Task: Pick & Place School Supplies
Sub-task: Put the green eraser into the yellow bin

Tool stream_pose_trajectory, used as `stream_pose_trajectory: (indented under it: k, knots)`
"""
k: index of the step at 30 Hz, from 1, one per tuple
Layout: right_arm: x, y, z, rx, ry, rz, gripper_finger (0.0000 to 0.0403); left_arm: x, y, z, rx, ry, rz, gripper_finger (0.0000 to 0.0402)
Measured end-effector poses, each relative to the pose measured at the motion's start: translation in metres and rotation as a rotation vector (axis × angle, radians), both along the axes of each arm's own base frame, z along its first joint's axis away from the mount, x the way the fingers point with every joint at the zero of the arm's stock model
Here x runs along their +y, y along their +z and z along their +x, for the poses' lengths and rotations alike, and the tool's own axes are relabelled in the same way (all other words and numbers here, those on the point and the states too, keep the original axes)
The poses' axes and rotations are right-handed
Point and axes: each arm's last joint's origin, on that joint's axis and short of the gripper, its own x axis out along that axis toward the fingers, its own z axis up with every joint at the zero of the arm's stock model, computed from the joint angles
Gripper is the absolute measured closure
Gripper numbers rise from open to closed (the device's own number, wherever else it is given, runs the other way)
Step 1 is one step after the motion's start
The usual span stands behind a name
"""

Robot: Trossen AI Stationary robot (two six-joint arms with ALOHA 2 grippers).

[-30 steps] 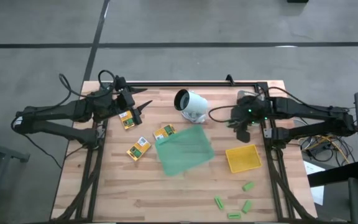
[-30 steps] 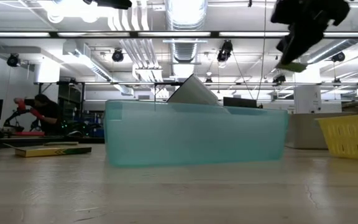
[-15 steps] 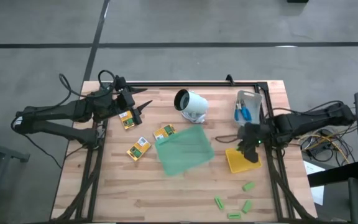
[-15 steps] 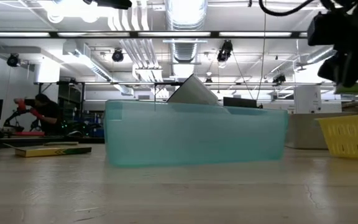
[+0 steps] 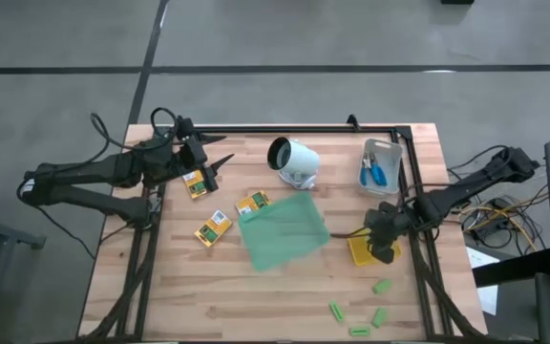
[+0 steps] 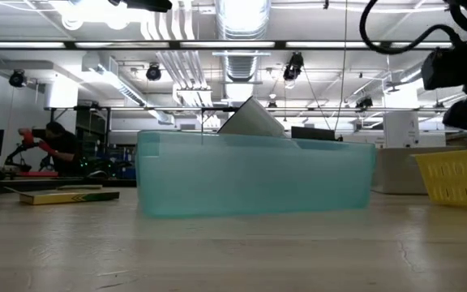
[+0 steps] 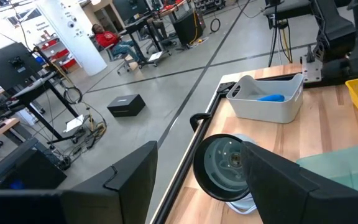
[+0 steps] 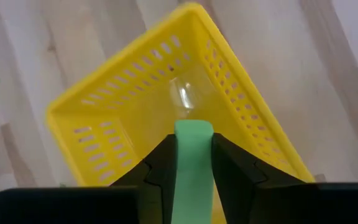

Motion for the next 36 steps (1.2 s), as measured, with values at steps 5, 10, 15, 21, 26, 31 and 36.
stream_pose_trajectory:
  k: [5, 10, 15, 21, 26, 31, 36]
  knots:
    - [0.004, -0.006, 0.005, 0.028, -0.015, -0.003, 0.0294, 0.0, 0.0, 0.0, 0.0, 0.0, 0.0, 0.0165]
    - [0.005, -0.009, 0.01, 0.017, -0.083, 0.006, 0.0275, 0.0, 0.0, 0.0, 0.0, 0.0, 0.0, 0.0165]
    - [0.007, -0.009, 0.013, -0.001, -0.081, 0.007, 0.0253, 0.0, 0.0, 0.0, 0.0, 0.0, 0.0, 0.0165]
    - [0.006, 0.008, 0.016, -0.099, -0.028, -0.038, 0.0252, 0.0, 0.0, 0.0, 0.0, 0.0, 0.0, 0.0165]
    - [0.007, 0.035, 0.02, -0.2, 0.066, -0.1, 0.0252, 0.0, 0.0, 0.0, 0.0, 0.0, 0.0, 0.0165]
    - [0.01, 0.062, 0.027, -0.327, 0.121, -0.099, 0.0255, 0.0, 0.0, 0.0, 0.0, 0.0, 0.0, 0.0165]
    - [0.014, 0.08, 0.037, -0.407, 0.088, -0.08, 0.026, 0.0, 0.0, 0.0, 0.0, 0.0, 0.0, 0.0165]
